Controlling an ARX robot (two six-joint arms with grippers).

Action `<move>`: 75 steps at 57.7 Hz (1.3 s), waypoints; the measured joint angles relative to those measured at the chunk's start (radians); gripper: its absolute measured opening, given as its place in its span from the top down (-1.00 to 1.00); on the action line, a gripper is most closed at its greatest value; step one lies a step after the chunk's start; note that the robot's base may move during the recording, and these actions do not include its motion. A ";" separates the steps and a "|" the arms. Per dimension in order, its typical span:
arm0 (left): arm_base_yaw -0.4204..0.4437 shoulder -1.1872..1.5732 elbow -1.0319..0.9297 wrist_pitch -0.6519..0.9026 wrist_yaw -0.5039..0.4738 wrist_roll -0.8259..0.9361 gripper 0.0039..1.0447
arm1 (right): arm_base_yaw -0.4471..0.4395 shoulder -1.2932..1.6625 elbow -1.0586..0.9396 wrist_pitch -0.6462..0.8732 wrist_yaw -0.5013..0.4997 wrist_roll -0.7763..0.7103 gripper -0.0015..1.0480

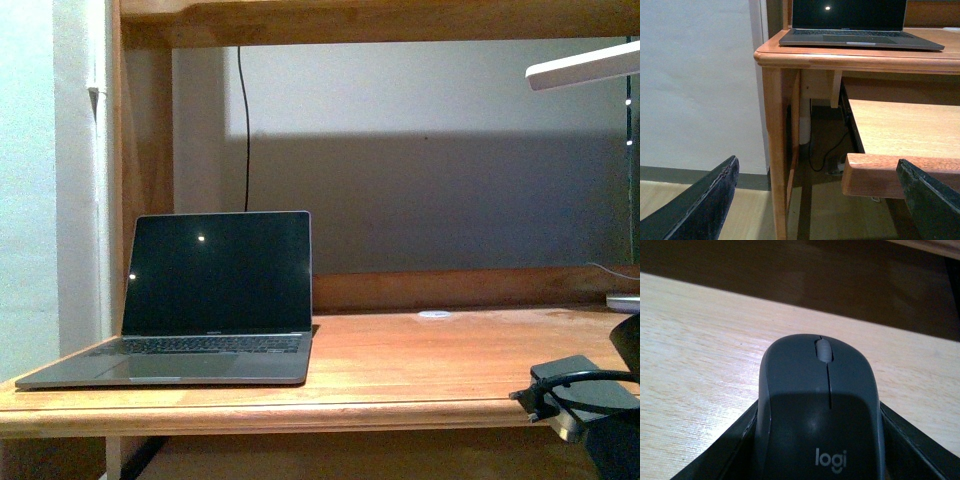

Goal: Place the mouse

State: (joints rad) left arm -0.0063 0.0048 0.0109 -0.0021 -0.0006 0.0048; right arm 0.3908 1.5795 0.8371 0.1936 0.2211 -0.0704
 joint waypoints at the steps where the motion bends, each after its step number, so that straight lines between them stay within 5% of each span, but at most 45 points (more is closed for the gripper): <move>1: 0.000 0.000 0.000 0.000 0.000 0.000 -0.86 | -0.005 -0.006 0.000 -0.003 0.000 0.004 -0.08; 18: 0.000 0.000 0.000 0.000 0.000 0.000 -0.86 | -0.052 -0.226 -0.007 -0.102 -0.020 0.048 -0.06; 27: 0.000 0.000 0.000 0.000 0.000 0.000 -0.86 | 0.011 -0.272 0.093 -0.147 -0.001 0.059 -0.06; 42: 0.000 0.000 0.000 0.000 0.000 0.000 -0.86 | 0.164 0.042 0.468 -0.183 0.137 0.047 -0.06; 75: 0.000 0.000 0.000 0.000 0.000 0.000 -0.86 | 0.208 0.478 0.926 -0.261 0.264 -0.080 -0.06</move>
State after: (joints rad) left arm -0.0063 0.0048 0.0109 -0.0021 -0.0006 0.0048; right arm 0.5983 2.0575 1.7630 -0.0673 0.4847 -0.1509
